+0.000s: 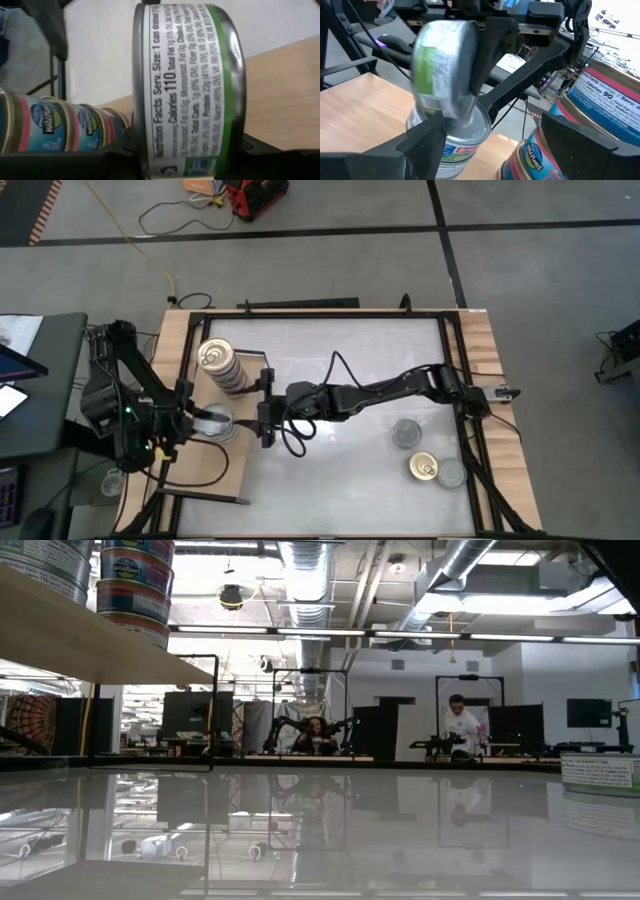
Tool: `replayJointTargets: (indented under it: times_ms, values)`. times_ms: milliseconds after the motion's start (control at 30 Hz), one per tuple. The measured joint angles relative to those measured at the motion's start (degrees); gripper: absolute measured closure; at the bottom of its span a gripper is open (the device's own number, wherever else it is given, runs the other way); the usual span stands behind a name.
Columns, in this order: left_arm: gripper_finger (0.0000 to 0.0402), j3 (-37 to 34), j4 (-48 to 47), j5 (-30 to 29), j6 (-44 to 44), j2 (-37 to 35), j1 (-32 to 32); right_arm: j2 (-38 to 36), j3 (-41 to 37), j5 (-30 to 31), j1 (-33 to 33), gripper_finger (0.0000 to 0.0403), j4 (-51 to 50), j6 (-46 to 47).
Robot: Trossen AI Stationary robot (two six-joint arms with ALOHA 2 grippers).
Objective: Stack canned seafood by type on shelf
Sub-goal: Stack the green tuna can on top of the green tuna can on the shelf
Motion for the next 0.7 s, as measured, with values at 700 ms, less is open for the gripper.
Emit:
replayJointTargets:
  times_ms: [700]
  values:
    - [0.0165,-0.02,-0.16,-4.53,0.63,-0.07,0.0,0.0,0.0,-1.95,0.13,0.0047,-0.12,0.5]
